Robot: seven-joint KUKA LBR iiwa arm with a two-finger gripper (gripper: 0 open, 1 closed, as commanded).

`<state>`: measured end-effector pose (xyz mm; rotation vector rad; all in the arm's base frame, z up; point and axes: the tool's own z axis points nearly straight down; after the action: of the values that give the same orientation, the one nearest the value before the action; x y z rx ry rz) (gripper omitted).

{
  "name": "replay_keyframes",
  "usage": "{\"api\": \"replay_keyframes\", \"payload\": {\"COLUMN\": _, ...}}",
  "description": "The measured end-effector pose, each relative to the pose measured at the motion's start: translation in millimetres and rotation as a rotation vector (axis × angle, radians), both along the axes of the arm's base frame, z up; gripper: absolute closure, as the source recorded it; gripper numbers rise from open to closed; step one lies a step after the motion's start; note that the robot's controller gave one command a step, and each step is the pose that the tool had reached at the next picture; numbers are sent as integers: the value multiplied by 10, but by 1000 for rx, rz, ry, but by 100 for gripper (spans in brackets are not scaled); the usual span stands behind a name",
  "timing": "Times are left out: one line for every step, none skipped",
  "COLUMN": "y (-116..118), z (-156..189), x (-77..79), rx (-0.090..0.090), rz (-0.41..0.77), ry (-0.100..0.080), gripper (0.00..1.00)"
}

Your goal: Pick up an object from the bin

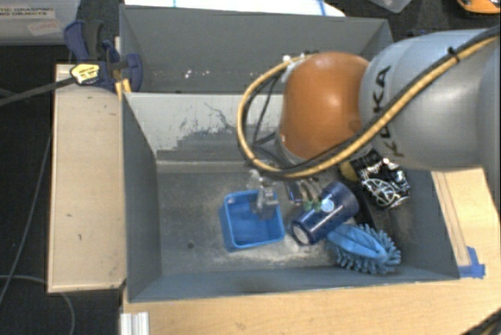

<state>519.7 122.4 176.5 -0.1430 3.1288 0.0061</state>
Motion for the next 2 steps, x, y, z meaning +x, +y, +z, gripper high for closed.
{"api": "replay_keyframes", "payload": {"y": 90, "z": 271, "x": 120, "rx": 0, "rz": 14, "ry": -4, "gripper": 100}}
{"api": "replay_keyframes", "payload": {"y": 128, "z": -811, "x": 144, "rx": -1, "rz": 178, "ry": -10, "gripper": 100}}
